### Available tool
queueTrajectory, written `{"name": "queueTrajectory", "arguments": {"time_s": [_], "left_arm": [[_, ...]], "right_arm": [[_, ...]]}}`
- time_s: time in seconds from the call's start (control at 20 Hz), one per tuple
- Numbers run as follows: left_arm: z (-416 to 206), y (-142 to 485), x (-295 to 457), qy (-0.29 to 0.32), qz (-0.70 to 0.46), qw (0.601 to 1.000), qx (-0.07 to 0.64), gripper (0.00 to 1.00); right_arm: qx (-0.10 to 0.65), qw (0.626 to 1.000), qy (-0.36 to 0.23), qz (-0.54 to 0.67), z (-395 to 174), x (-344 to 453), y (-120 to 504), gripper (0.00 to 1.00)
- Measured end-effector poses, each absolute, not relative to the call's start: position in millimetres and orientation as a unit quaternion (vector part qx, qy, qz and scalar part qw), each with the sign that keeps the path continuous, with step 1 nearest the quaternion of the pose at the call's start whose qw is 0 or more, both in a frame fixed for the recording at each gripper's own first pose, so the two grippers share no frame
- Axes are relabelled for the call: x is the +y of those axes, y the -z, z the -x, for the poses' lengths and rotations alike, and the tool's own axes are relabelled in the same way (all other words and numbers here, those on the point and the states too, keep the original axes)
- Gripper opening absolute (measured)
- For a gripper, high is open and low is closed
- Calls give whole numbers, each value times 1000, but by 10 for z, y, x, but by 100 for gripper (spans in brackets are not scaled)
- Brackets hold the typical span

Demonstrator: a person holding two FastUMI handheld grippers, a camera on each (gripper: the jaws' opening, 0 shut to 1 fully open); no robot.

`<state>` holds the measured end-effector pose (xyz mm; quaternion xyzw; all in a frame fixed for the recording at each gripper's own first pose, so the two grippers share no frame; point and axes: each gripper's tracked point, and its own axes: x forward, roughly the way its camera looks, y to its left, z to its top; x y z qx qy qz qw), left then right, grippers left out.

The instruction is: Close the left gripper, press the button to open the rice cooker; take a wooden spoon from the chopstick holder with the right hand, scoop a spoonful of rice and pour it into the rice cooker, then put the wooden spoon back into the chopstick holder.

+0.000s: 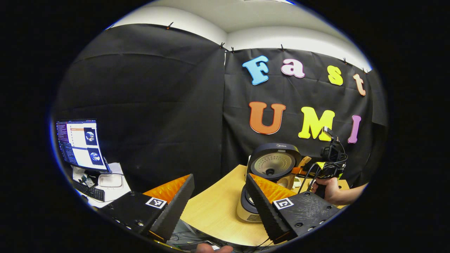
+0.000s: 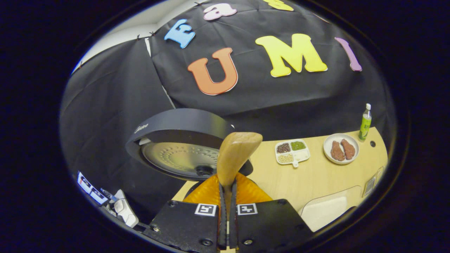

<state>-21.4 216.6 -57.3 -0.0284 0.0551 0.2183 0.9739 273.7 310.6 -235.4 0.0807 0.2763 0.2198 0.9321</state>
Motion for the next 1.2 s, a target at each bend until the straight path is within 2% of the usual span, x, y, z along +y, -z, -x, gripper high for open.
{"name": "queueTrajectory", "arguments": {"time_s": [0.2, 0.55, 1.2], "left_arm": [[196, 634, 2189, -209, 31, 976, 58, 95], [175, 638, 2203, -197, 45, 978, 53, 95], [230, 629, 2088, -178, 50, 982, 39, 95]], "right_arm": [[256, 943, -213, -18, -2672, 3105, 2326, 8], [202, 947, -239, 72, -2472, 3326, 2141, 8], [81, 925, -289, 231, -2118, 3603, 1808, 8]]}}
